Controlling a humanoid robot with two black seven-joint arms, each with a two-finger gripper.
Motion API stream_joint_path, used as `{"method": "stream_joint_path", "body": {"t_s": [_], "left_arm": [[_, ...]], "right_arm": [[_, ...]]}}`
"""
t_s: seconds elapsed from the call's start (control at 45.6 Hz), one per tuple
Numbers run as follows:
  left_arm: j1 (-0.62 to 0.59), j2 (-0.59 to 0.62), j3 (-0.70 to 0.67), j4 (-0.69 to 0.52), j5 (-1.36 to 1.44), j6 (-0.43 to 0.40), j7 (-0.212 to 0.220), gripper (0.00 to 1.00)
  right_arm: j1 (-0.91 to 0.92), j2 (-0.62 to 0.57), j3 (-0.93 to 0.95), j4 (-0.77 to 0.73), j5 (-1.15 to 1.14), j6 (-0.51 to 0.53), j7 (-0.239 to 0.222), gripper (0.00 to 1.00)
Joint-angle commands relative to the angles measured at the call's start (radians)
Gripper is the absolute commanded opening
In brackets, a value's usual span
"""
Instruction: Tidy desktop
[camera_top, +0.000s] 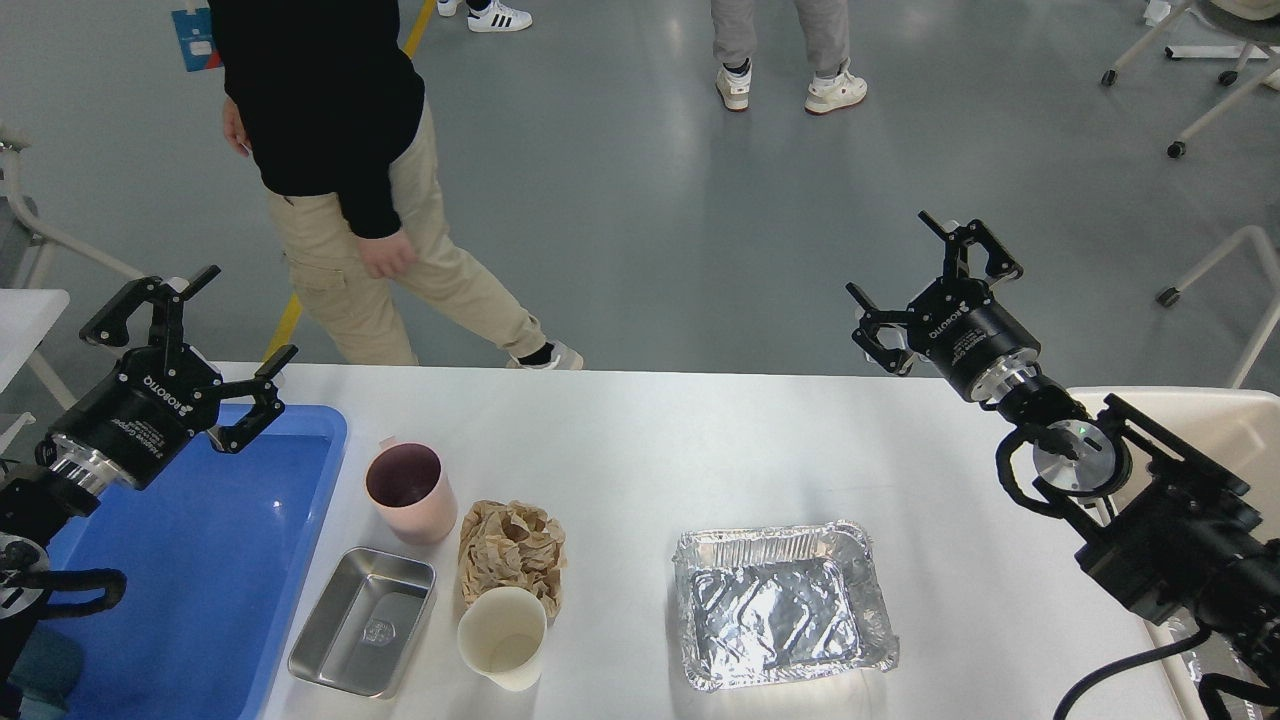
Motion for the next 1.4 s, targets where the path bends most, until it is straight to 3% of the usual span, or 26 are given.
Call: {"method": "stream_joint_path", "body": {"t_s": [0.0, 0.438, 0.833, 1.381], "left_arm": [[0.003, 0.002, 0.0, 0.003, -0.001, 0.003, 0.001, 0.98], [0.014, 0.001, -0.004, 0.009, -0.004, 0.017, 0.0, 0.98], [0.035, -0.039, -0.124, 0.015, -0.024, 0.063, -0.005, 0.98], [0.064, -0.053, -0.178, 0.029, -0.024, 0.04, -0.009, 0.98]], "right_arm": [[0.0, 0.0, 0.0, 0.0, 0.0, 0.0, 0.0, 1.0], [0.0, 0.003, -0.009, -0.002, 0.0, 0.0, 0.0, 1.0], [-0.009, 0.004, -0.014, -0.002, 0.0, 0.0, -0.002, 1.0], [-0.017, 0.012, -0.014, -0.006, 0.0, -0.002, -0.002, 1.0]]}}
